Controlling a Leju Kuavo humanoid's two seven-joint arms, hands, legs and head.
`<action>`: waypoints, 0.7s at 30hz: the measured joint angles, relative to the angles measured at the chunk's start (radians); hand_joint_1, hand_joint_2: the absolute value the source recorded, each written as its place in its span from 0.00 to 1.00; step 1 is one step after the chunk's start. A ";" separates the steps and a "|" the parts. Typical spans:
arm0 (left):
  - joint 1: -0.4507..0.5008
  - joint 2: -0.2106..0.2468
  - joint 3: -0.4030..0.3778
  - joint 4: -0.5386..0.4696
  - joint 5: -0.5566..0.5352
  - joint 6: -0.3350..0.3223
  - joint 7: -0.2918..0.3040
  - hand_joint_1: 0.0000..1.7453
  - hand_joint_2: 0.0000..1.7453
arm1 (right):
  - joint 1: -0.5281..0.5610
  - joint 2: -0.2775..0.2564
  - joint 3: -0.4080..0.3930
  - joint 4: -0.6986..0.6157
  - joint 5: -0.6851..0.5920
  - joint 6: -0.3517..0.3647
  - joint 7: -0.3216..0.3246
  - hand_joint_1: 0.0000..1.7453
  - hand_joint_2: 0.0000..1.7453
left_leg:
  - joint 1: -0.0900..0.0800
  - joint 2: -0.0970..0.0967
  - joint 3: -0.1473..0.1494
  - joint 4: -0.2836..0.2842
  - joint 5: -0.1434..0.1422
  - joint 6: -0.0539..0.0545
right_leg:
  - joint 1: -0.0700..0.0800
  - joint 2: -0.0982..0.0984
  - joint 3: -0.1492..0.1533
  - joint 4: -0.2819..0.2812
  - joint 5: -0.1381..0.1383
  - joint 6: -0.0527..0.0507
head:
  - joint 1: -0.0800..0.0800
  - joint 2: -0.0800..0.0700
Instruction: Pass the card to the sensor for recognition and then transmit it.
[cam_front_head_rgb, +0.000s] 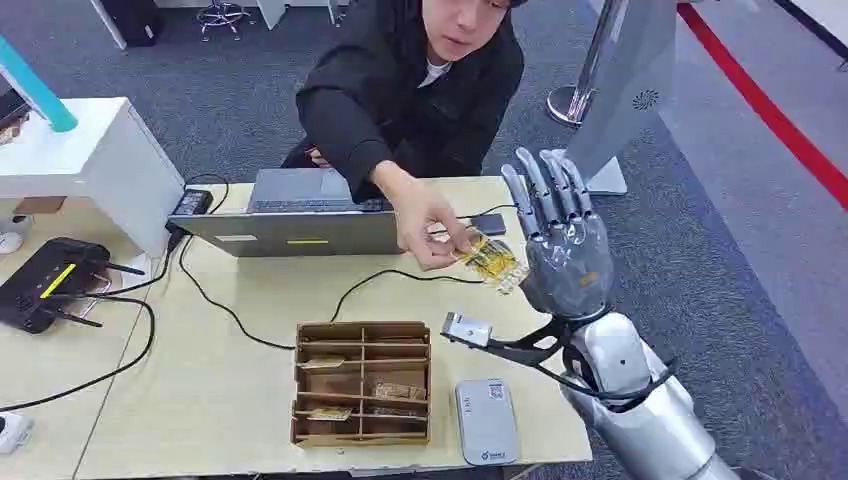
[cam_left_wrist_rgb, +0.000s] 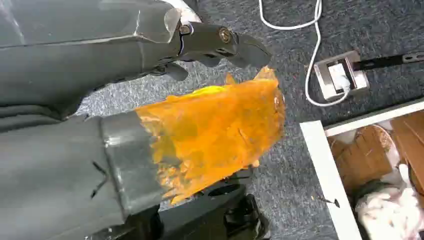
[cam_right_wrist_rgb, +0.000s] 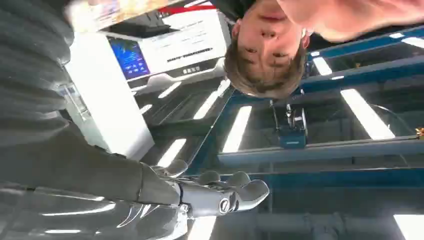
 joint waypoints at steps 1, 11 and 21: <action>0.000 0.000 0.000 0.000 0.000 0.000 0.000 0.00 0.00 | -0.004 -0.001 -0.001 0.005 0.002 0.000 0.000 0.00 1.00 | 0.000 0.000 0.000 0.000 0.000 0.000 | 0.000 0.000 0.000 0.000 0.000 0.000 | 0.000 0.000; 0.002 0.002 0.000 0.000 -0.003 -0.002 0.003 0.00 0.00 | -0.012 -0.009 -0.004 0.035 0.007 -0.002 0.008 0.00 1.00 | 0.000 0.000 0.000 0.000 0.000 0.000 | 0.000 0.000 0.000 0.000 0.000 0.000 | 0.000 0.000; 0.006 0.003 -0.008 0.000 -0.015 -0.008 0.006 0.00 0.00 | 0.006 -0.019 -0.007 0.035 0.005 -0.006 0.015 0.00 1.00 | 0.000 0.000 0.000 0.000 0.000 0.000 | 0.000 0.000 0.000 0.000 0.000 0.000 | 0.000 0.000</action>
